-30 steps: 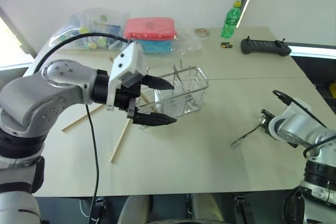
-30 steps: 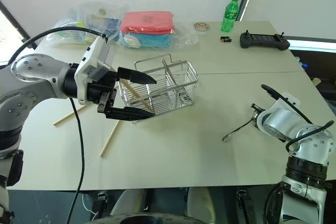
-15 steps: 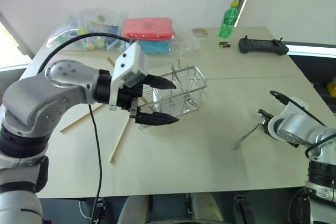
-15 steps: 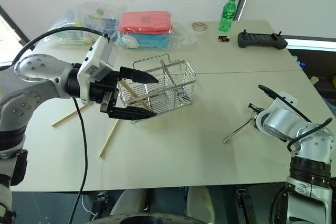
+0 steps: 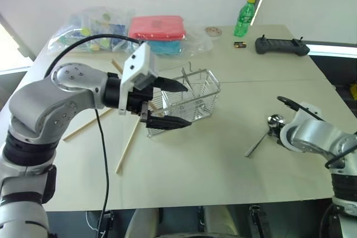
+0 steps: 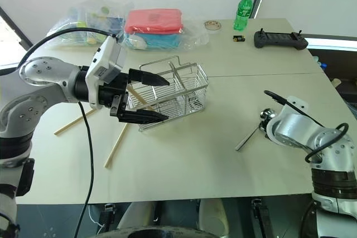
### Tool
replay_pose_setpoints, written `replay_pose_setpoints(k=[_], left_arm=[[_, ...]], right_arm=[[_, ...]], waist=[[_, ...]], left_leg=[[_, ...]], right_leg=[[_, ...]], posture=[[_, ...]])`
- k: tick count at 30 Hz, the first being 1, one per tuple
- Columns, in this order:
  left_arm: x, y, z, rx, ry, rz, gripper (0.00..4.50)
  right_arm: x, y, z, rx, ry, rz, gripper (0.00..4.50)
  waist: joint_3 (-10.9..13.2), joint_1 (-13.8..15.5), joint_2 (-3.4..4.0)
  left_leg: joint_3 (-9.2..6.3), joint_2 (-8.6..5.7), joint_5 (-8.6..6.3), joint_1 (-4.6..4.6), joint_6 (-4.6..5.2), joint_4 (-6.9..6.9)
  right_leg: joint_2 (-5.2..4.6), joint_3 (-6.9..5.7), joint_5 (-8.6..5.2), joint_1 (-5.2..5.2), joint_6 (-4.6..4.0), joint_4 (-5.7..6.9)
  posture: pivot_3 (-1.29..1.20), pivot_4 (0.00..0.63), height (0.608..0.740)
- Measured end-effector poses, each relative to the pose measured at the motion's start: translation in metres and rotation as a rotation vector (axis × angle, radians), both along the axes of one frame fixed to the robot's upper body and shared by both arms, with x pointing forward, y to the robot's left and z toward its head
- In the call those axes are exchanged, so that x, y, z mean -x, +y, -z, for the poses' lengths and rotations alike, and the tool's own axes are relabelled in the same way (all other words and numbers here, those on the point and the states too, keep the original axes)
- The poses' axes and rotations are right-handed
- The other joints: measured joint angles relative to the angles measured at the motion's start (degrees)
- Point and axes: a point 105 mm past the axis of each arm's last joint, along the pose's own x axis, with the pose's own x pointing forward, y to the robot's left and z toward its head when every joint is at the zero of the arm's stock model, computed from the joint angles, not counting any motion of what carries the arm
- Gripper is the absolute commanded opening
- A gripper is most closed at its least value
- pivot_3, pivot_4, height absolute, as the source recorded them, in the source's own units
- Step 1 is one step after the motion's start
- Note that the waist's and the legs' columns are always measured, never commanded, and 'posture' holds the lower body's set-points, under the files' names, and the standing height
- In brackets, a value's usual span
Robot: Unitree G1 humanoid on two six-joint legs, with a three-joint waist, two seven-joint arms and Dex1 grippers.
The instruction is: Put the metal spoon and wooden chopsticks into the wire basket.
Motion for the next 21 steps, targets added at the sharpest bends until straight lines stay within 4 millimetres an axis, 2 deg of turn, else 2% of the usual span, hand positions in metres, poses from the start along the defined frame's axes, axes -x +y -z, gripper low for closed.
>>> replay_pose_setpoints(k=[4, 11, 16, 21], left_arm=[[0.000, -0.002, 0.000, 0.011, 0.000, 0.007, 4.50], [-0.001, -0.002, -0.001, 0.011, -0.006, 0.001, 4.50], [-0.001, -0.002, -0.001, 0.014, -0.016, -0.002, 4.50], [-0.001, -0.002, -0.001, 0.012, -0.016, 0.000, 4.50]], right_arm=[[-0.010, 0.012, -0.010, 0.001, -0.034, -0.036, 2.80], [-0.011, 0.006, -0.017, 0.045, -0.037, -0.027, 2.80], [-0.013, 0.018, -0.010, 0.010, -0.027, -0.045, 2.80], [-0.013, 0.021, -0.001, -0.008, 0.004, -0.033, 2.80]], waist=[[0.0, 0.1, 0.02], [0.0, 0.1, 0.01], [0.0, 0.0, 0.02], [0.0, 0.1, 0.01]], left_leg=[[-0.01, -0.01, 0.00, -0.14, 0.00, -0.01], [-0.02, -0.07, 0.01, -0.51, 0.00, 0.03], [-0.04, -0.02, 0.01, -0.43, 0.01, 0.03], [-0.03, -0.03, 0.01, -0.46, 0.00, 0.07]], right_leg=[[0.00, 0.00, 0.01, -0.12, -0.01, -0.01], [-0.01, 0.00, 0.02, -0.39, 0.02, -0.06], [0.04, -0.01, 0.02, -0.39, 0.01, 0.03], [0.04, 0.01, 0.02, -0.38, 0.00, 0.01]], posture=[[0.00, 0.150, 0.692], [0.00, 0.150, 0.692], [0.00, 0.150, 0.692], [0.00, 0.150, 0.692]])
